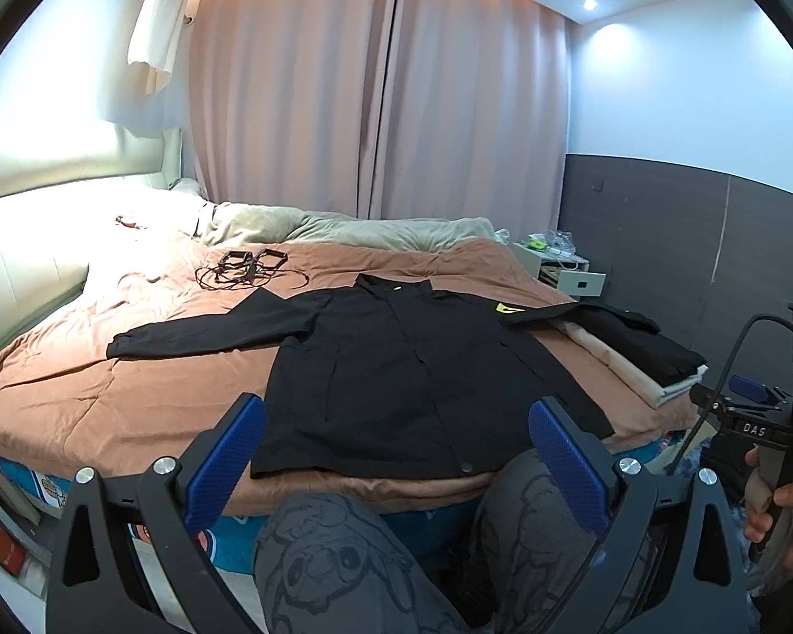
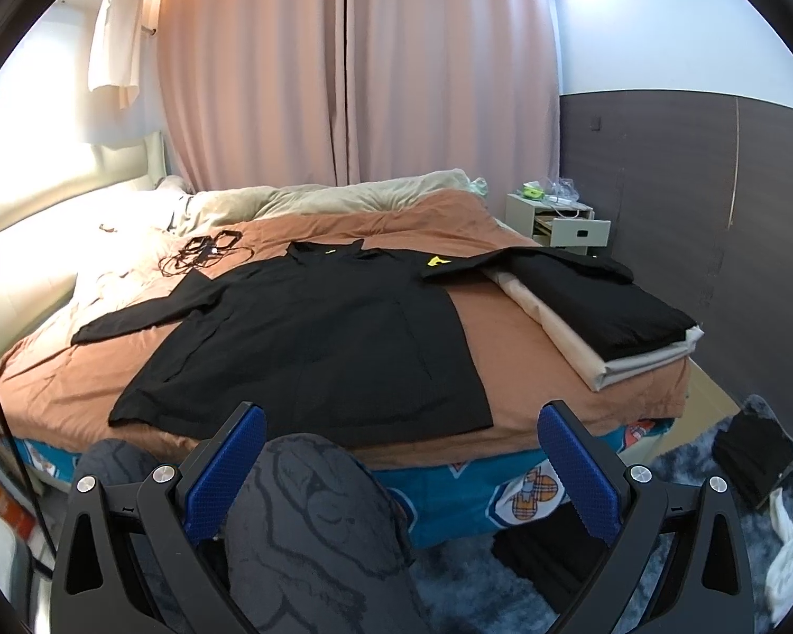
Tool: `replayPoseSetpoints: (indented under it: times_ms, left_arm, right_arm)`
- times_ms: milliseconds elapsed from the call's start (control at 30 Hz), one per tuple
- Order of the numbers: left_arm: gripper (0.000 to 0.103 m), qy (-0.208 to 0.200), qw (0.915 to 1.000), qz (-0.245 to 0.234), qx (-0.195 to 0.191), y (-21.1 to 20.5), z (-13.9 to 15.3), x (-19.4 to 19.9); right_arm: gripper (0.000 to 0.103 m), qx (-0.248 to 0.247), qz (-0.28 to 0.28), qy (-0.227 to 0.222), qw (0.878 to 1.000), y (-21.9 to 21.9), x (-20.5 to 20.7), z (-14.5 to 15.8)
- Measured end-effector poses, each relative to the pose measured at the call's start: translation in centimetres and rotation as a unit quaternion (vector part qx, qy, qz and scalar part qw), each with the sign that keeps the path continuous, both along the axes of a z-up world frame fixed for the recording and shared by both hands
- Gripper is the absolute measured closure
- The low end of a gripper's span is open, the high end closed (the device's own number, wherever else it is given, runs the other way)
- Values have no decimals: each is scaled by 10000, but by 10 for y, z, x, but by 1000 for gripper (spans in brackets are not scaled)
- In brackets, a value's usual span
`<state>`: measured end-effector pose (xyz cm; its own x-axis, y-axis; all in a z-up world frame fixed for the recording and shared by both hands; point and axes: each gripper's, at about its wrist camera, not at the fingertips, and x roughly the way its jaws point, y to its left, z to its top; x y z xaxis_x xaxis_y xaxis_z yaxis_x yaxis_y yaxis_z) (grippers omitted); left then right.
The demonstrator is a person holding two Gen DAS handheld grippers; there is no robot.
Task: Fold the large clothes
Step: 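Lower the left gripper onto the black jacket sleeve cuff and close it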
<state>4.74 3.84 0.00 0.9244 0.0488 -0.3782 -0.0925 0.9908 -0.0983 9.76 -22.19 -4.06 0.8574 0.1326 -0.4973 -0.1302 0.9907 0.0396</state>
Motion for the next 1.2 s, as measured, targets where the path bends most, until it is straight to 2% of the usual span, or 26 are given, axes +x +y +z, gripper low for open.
replayPoseSetpoints:
  times_ms: [467, 700, 1000, 1200]
  left_arm:
    - [1, 286, 9989, 309, -223, 58, -15, 66]
    - [1, 476, 9959, 666, -386, 97, -24, 100]
    - [1, 848, 9856, 1277, -713, 162, -45, 146]
    - [1, 1018, 9805, 1425, -889, 195, -54, 173]
  right_arm:
    - [0, -76, -95, 290, 9995, 21, 78, -12]
    - [0, 173, 90, 502, 9985, 39, 118, -15]
    - [0, 350, 468, 629, 9963, 81, 182, -14]
    - [0, 448, 791, 734, 9932, 115, 220, -19]
